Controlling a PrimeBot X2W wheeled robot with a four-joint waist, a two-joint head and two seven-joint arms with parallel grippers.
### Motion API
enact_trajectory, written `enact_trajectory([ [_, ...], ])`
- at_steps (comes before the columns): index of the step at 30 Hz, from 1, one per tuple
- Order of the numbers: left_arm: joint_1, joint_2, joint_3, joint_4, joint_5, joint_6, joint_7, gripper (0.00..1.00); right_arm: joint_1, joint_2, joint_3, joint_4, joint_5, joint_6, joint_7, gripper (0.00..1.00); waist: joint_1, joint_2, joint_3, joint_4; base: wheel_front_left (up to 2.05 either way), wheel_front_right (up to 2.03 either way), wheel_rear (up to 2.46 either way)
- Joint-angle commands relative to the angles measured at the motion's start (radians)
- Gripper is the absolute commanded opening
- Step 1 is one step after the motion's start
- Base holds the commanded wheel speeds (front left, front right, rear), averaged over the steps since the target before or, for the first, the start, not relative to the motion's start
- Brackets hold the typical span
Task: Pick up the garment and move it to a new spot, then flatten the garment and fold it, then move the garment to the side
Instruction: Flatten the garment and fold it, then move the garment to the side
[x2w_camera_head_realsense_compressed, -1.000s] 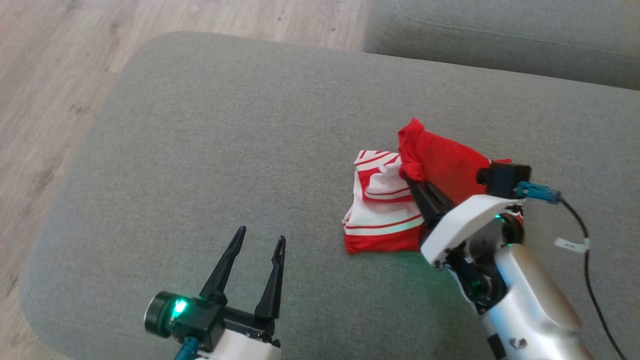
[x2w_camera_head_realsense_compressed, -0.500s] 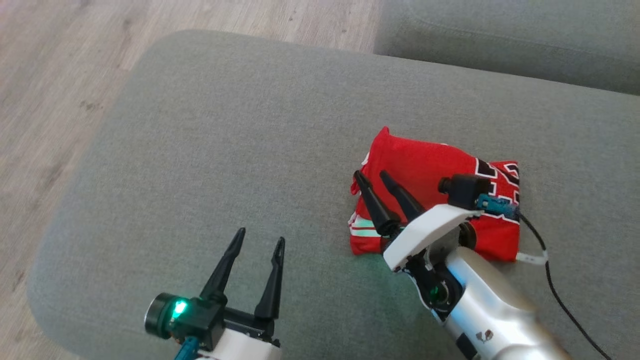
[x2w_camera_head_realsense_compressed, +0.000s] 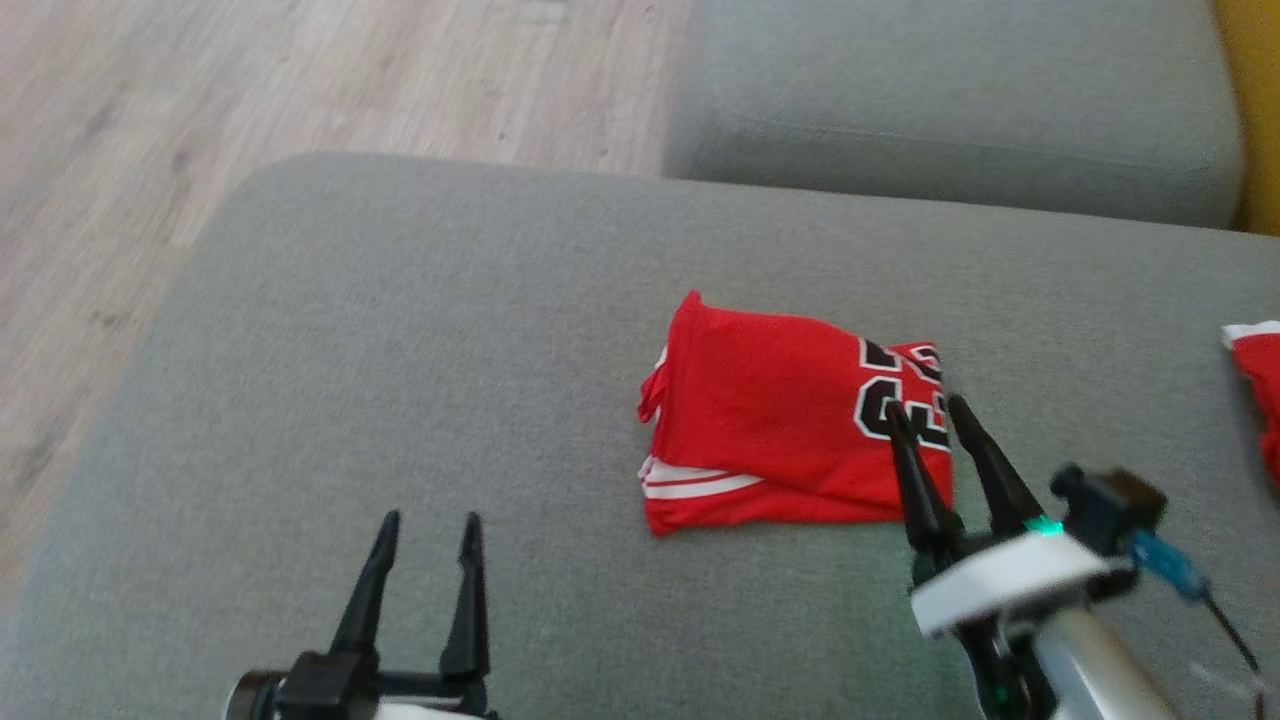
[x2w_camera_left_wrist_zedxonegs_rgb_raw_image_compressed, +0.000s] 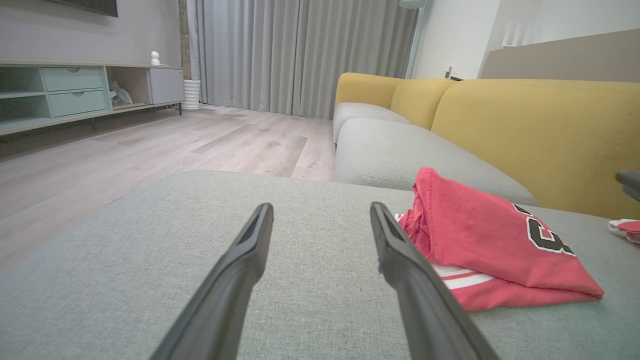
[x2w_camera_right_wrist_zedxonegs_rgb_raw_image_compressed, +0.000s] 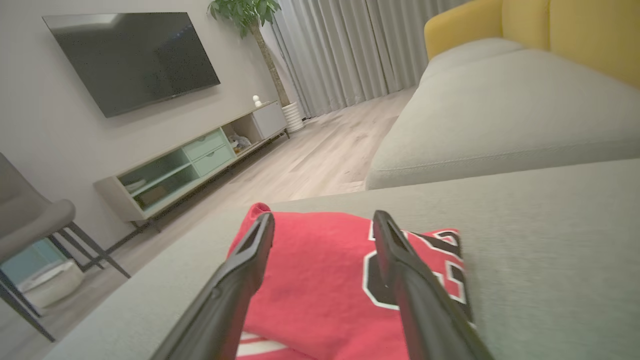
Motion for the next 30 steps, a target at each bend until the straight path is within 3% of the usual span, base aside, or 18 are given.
enact_trajectory([
  [1, -0.016, -0.005, 0.046, -0.044, -0.012, 0.015, -0.010, 1.00, 0.025, 0.006, -0.010, -0.067, -0.071, -0.001, -0.013, 1.00, 0.0001, -0.0001, -0.025, -0.027, 0.00, 0.00, 0.00],
  [8, 0.032, -0.005, 0.081, -0.055, -0.014, 0.065, -0.010, 1.00, 0.178, 0.015, -0.107, -0.162, -0.280, -0.001, -0.013, 1.00, 0.0001, -0.0001, -0.069, -0.055, 0.00, 0.00, 0.00],
  [14, 0.082, -0.005, 0.117, -0.070, -0.008, 0.098, -0.010, 1.00, 0.248, 0.054, -0.169, -0.194, -0.352, -0.001, -0.013, 1.00, 0.0001, -0.0001, -0.091, -0.077, 0.00, 0.00, 0.00],
  [30, 0.096, -0.005, 0.137, -0.063, 0.059, 0.076, -0.010, 1.00, 0.267, 0.087, -0.171, -0.188, -0.378, -0.001, -0.013, 1.00, 0.0001, -0.0001, -0.101, -0.063, 0.00, 0.00, 0.00],
])
